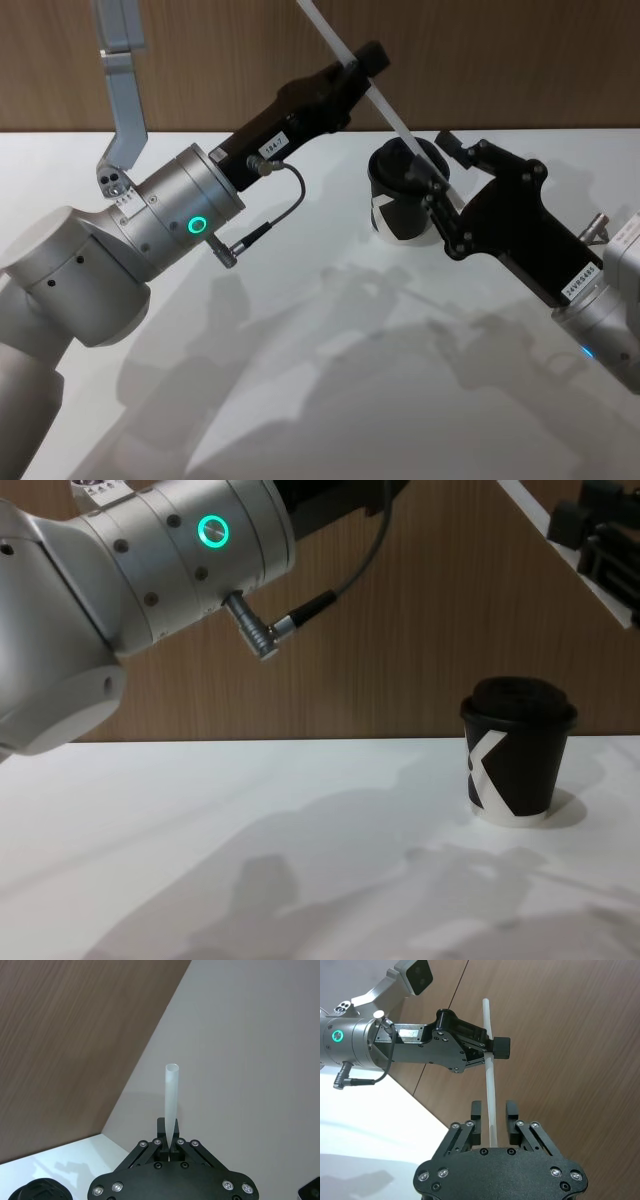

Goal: Pick up the straw with one hand, pass it to the other hand, and insert it into the cup.

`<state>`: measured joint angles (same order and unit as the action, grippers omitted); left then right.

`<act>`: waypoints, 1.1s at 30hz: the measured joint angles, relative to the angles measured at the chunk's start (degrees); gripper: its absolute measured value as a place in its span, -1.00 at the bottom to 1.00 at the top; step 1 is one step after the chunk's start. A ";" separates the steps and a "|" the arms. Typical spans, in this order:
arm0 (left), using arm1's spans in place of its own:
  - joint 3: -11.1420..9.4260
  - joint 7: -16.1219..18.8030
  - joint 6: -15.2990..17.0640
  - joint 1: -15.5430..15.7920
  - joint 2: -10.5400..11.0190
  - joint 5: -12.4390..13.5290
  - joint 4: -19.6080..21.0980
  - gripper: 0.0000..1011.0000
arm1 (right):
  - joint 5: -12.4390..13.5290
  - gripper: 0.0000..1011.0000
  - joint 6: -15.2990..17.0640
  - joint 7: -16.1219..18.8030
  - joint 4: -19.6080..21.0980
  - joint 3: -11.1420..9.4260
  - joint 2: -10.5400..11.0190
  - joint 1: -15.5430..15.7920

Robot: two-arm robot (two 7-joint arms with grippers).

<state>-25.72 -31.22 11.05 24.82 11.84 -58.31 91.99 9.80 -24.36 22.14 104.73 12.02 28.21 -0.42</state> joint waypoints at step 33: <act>-3.70 7.61 -7.09 3.11 3.90 16.21 2.27 -0.99 | 0.00 0.98 0.00 0.00 0.00 0.00 0.00 0.00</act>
<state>-29.42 -23.61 3.96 27.93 15.73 -42.10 94.26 9.80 -24.36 22.14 104.73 12.02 28.21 -0.41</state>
